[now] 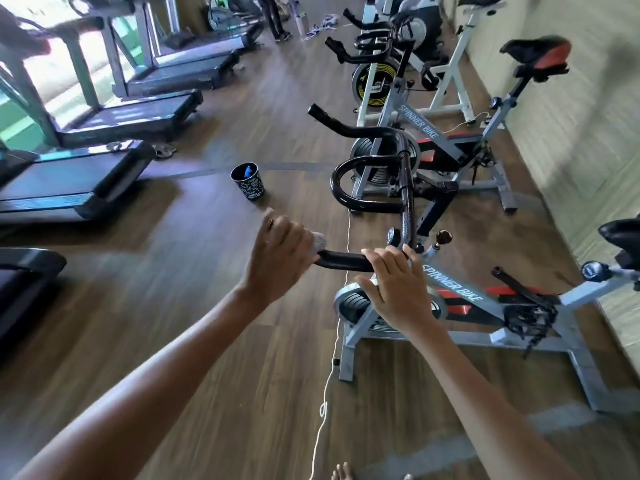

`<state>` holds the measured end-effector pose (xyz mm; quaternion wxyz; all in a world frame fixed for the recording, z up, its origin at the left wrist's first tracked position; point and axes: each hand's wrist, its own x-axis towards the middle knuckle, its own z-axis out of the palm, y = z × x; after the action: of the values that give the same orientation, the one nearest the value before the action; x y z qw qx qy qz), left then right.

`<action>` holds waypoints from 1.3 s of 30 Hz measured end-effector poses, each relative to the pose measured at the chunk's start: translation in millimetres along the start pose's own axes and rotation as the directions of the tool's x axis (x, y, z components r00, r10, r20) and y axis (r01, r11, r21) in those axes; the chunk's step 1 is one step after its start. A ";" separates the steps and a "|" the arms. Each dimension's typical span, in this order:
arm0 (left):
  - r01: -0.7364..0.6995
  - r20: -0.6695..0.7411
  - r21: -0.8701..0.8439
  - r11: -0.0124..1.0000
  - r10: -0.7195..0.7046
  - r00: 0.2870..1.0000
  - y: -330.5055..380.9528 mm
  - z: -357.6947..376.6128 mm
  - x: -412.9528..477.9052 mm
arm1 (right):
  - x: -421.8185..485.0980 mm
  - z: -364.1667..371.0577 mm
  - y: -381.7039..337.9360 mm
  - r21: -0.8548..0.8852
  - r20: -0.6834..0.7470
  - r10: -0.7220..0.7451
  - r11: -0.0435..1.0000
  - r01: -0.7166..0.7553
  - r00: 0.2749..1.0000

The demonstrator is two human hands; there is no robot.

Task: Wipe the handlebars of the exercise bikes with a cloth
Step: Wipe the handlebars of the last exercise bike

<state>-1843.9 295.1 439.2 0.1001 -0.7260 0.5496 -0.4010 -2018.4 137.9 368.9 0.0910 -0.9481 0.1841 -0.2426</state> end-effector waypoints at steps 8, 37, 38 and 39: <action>0.160 -0.291 -0.063 0.985 -0.171 0.941 26.1 41.2 -18.3 | 2.6 19.5 0.9 0.012 -0.150 -0.029 0.999 0.032 0.988; -0.367 -0.300 -0.910 0.191 -0.916 0.267 91.7 113.2 36.4 | 31.6 82.4 21.7 -0.063 -0.771 -0.208 0.965 0.253 0.602; -0.366 -0.262 -0.918 0.155 -0.928 0.264 78.7 111.4 37.6 | 31.1 83.9 20.9 -0.063 -0.766 -0.203 0.968 0.242 0.610; -0.368 -0.228 -0.921 0.129 -0.944 0.240 69.5 106.4 38.8 | 30.8 85.0 20.2 -0.072 -0.766 -0.204 0.970 0.234 0.610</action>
<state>-1817.3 203.5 346.7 -0.7965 -0.3663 0.3728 -0.3039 -1957.5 114.4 303.2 -0.0093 -0.7682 0.0837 -0.6346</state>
